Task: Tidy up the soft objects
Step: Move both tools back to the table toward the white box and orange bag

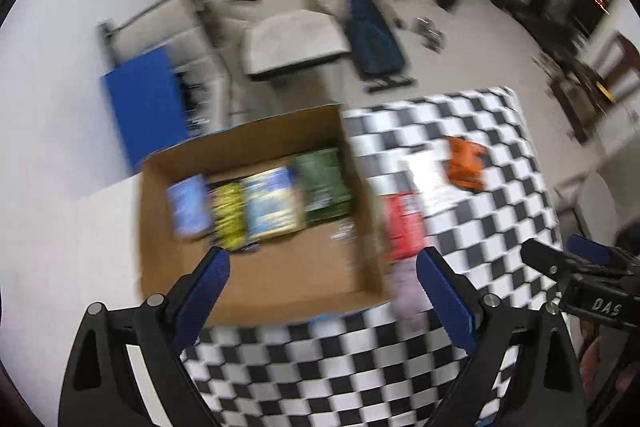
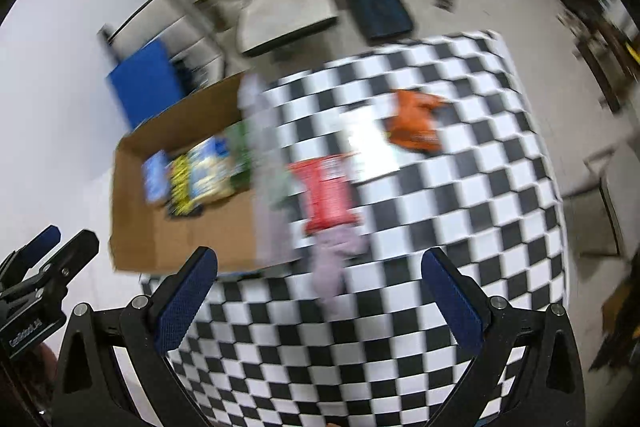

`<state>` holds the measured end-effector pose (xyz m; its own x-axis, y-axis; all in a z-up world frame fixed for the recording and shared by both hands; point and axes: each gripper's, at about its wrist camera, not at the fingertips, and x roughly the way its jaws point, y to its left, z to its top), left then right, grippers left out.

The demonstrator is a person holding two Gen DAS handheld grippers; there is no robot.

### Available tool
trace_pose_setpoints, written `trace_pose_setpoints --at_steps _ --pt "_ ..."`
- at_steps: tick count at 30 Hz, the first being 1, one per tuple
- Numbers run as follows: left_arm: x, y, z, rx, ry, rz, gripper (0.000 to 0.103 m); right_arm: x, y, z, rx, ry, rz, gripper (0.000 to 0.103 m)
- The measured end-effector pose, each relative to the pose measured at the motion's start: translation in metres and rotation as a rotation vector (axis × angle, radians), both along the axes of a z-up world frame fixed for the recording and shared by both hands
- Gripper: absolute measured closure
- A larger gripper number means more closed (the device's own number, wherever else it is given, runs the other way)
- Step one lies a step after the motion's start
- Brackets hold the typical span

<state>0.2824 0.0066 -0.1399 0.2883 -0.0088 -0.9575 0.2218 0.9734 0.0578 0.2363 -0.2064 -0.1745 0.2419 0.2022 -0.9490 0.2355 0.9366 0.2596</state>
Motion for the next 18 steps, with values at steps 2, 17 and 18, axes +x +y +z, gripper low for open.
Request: trace_pose_setpoints --at_steps 2,17,18 --pt "0.025 -0.031 -0.019 -0.015 0.062 -0.028 0.007 0.004 -0.037 -0.012 0.013 0.025 -0.055 0.000" --pt "0.130 -0.096 -0.158 0.088 0.327 0.094 0.008 0.131 -0.120 -0.171 0.159 0.224 -0.153 0.016" --pt "0.132 -0.095 -0.162 0.087 0.333 0.101 0.008 0.138 -0.117 -0.179 0.161 0.233 -0.145 0.018"
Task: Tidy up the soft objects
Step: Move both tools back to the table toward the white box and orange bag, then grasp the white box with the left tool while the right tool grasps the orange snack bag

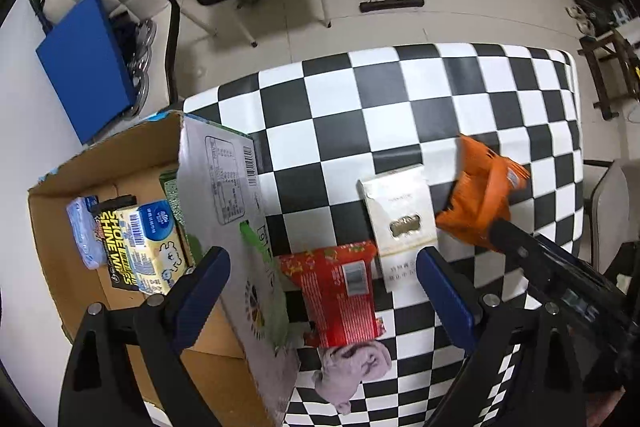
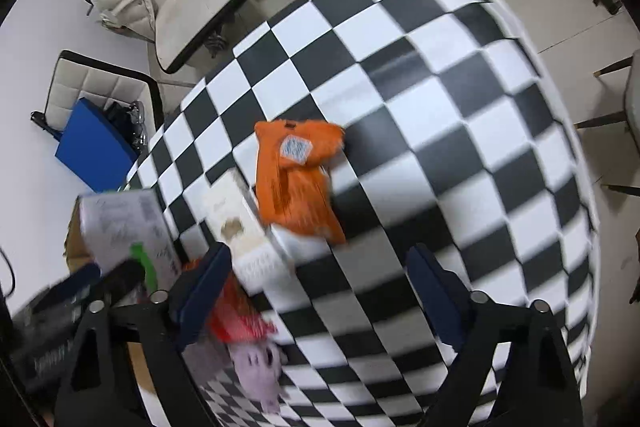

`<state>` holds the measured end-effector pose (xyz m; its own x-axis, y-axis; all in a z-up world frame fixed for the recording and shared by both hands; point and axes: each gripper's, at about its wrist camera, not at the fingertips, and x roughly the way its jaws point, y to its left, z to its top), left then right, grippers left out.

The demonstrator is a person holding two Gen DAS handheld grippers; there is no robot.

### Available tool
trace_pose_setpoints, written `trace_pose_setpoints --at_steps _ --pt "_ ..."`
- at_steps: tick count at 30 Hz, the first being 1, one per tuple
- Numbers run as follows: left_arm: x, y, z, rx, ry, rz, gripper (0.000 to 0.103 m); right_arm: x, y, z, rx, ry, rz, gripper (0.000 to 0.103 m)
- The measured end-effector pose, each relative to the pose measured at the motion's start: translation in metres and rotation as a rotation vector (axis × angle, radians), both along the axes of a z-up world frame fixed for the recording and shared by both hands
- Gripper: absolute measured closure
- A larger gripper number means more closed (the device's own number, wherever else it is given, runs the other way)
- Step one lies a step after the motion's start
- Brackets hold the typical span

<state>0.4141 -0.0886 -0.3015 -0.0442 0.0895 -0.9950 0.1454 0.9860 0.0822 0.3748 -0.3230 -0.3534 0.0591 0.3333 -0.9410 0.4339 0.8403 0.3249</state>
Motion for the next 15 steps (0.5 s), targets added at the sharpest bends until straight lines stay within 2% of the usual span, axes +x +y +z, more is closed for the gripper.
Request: trace_pose_setpoints --at_steps 3,5,6,10,15 --pt "0.004 -0.002 -0.007 0.007 0.010 0.005 0.008 0.019 0.014 -0.022 0.006 0.017 0.041 0.025" --pt "0.006 -0.007 -0.011 0.004 0.020 0.003 0.008 0.027 0.020 -0.033 0.007 0.034 0.065 0.046" --pt "0.009 -0.009 -0.014 -0.001 0.025 0.004 0.008 0.029 0.021 -0.038 0.004 0.046 0.078 0.050" --pt "0.012 -0.022 -0.025 -0.025 0.054 -0.006 0.008 0.022 0.008 -0.039 -0.032 0.054 0.086 0.054" --pt "0.012 -0.053 -0.059 -0.041 0.139 -0.060 0.008 -0.001 -0.026 -0.037 -0.068 0.094 0.087 0.054"
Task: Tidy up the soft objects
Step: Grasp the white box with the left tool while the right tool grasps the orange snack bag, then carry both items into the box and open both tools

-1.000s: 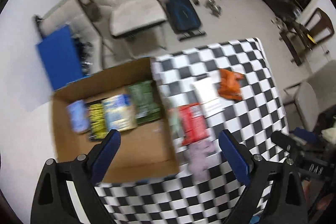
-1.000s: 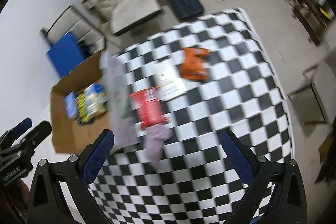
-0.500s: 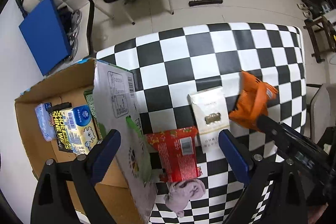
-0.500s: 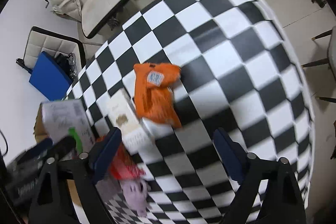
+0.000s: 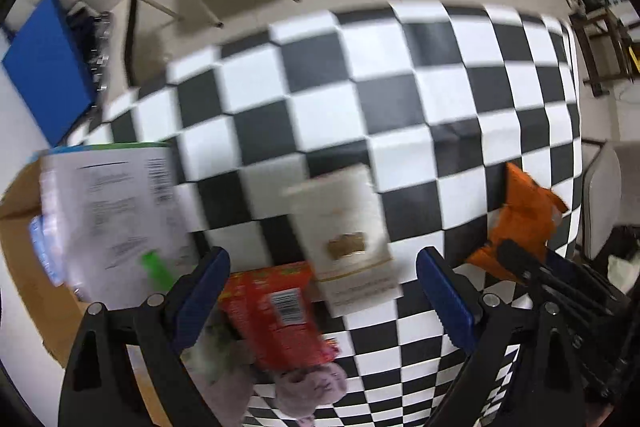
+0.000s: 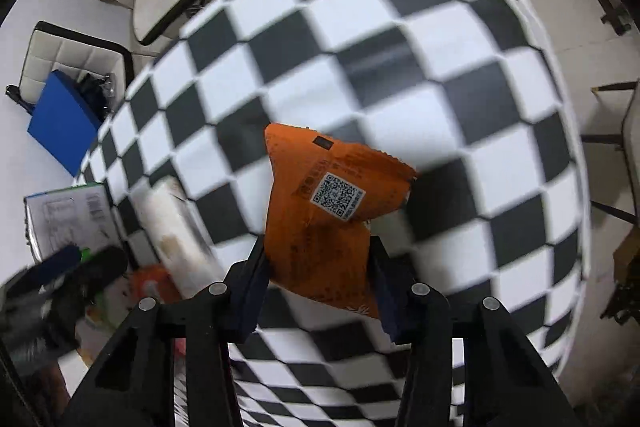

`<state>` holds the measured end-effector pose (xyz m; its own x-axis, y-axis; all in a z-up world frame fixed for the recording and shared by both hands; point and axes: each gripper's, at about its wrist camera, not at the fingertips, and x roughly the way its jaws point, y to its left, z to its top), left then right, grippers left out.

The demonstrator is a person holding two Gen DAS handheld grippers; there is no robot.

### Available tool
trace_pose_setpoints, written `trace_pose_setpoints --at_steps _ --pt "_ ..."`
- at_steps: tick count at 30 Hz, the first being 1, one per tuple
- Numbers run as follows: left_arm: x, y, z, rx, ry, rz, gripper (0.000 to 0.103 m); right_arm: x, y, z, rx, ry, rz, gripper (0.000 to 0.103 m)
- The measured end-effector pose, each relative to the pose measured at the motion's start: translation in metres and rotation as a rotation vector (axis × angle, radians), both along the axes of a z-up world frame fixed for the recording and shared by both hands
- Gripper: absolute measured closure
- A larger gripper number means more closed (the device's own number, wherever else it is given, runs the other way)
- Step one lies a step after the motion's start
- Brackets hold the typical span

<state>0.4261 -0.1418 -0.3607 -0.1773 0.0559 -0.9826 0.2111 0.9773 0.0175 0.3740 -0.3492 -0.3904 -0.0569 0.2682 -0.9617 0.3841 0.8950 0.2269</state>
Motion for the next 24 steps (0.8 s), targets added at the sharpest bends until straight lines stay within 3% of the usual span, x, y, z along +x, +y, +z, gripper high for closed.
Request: trace_pose_setpoints --at_steps 6,8,14,16,19,22,24 --pt "-0.001 -0.011 -0.046 0.038 0.092 0.000 0.008 -0.013 -0.020 -0.003 0.019 0.016 0.005 0.050" --pt "-0.004 -0.010 -0.055 0.035 0.108 0.011 0.007 -0.011 -0.019 -0.003 0.039 0.001 -0.003 0.036" --pt "-0.006 -0.008 -0.053 -0.004 0.091 0.029 0.009 -0.002 -0.014 -0.008 0.062 -0.001 -0.033 0.034" --pt "-0.006 -0.010 -0.049 -0.008 0.074 0.023 0.015 -0.001 -0.011 -0.011 0.057 0.012 -0.031 0.034" --pt "-0.012 -0.024 -0.037 -0.015 0.032 -0.003 0.045 0.003 -0.005 -0.017 0.044 0.030 -0.034 0.034" --pt "-0.013 -0.034 -0.031 -0.014 0.008 -0.021 0.048 0.005 -0.003 -0.017 0.016 0.036 -0.045 0.035" --pt "-0.014 -0.037 -0.030 -0.021 -0.005 -0.017 0.048 0.007 0.001 -0.016 -0.026 0.047 -0.028 0.044"
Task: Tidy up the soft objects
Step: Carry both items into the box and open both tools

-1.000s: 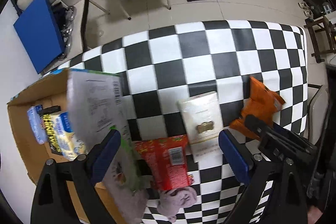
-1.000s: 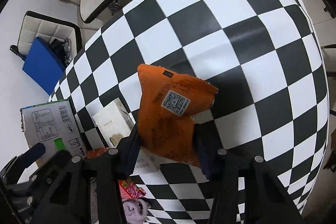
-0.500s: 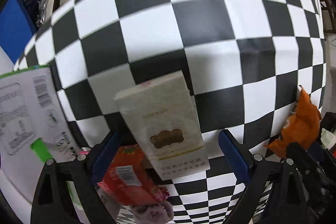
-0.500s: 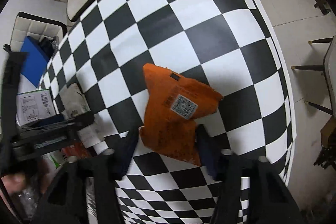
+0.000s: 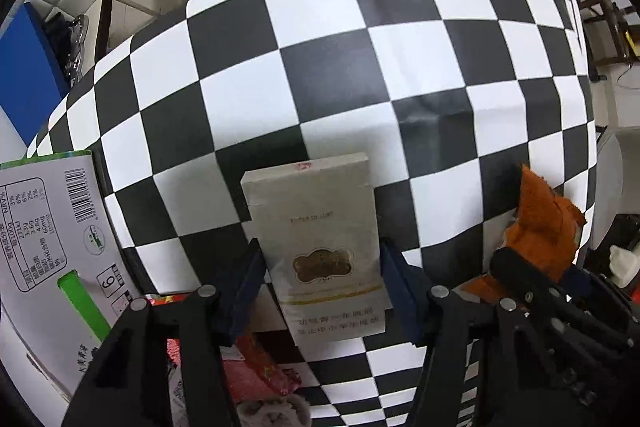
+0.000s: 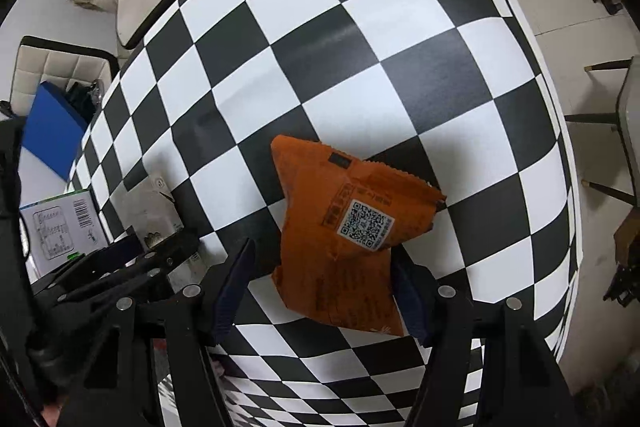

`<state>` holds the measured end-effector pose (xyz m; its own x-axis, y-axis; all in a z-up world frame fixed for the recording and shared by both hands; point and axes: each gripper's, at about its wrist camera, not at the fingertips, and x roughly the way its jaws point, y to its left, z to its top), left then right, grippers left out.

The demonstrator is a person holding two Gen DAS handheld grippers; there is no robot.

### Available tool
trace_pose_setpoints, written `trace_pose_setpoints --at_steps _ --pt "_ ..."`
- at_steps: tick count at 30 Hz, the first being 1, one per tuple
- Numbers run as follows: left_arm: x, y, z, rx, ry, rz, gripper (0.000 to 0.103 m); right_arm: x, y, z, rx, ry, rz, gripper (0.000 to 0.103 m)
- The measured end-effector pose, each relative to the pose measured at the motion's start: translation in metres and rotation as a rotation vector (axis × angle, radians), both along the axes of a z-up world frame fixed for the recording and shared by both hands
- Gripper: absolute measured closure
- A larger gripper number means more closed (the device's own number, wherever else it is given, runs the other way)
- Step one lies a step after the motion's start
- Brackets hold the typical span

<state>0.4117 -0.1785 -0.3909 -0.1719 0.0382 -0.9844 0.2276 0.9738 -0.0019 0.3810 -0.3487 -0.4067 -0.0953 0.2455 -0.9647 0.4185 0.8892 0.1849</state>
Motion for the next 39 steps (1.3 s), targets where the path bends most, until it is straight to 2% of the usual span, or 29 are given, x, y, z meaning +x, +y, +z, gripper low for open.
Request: trace_pose_setpoints --at_steps 1,4,9,15,20,23,26,29,30,36,39 --pt "-0.002 -0.001 0.001 0.000 -0.007 -0.005 0.048 0.001 0.003 0.001 -0.033 -0.002 0.017 0.051" --pt "-0.004 -0.005 0.005 0.007 -0.032 -0.012 0.049 0.003 0.010 -0.001 -0.046 -0.004 0.021 0.054" --pt "-0.010 -0.005 0.034 -0.043 -0.076 -0.005 0.049 -0.002 0.011 0.006 -0.039 -0.017 0.028 0.059" --pt "-0.024 0.012 0.094 -0.131 -0.156 -0.007 0.049 -0.022 0.019 0.037 -0.006 -0.079 0.047 0.060" --pt "-0.041 0.045 0.144 -0.225 -0.222 0.023 0.049 -0.044 0.032 0.081 0.043 -0.159 0.071 0.060" --pt "-0.058 0.079 0.174 -0.273 -0.265 0.052 0.049 -0.063 0.051 0.116 0.083 -0.214 0.094 0.060" --pt "-0.077 0.116 0.191 -0.293 -0.289 0.080 0.049 -0.082 0.066 0.145 0.107 -0.254 0.123 0.060" --pt "-0.090 0.165 0.200 -0.304 -0.308 0.140 0.049 -0.098 0.102 0.172 0.153 -0.287 0.161 0.060" --pt "-0.095 0.182 0.202 -0.301 -0.314 0.166 0.048 -0.107 0.100 0.184 0.173 -0.296 0.177 0.060" --pt "-0.114 0.297 0.198 -0.284 -0.299 0.386 0.048 -0.114 0.218 0.201 0.240 -0.303 0.305 0.060" --pt "-0.116 0.350 0.188 -0.255 -0.289 0.479 0.048 -0.110 0.278 0.193 0.271 -0.283 0.354 0.060"
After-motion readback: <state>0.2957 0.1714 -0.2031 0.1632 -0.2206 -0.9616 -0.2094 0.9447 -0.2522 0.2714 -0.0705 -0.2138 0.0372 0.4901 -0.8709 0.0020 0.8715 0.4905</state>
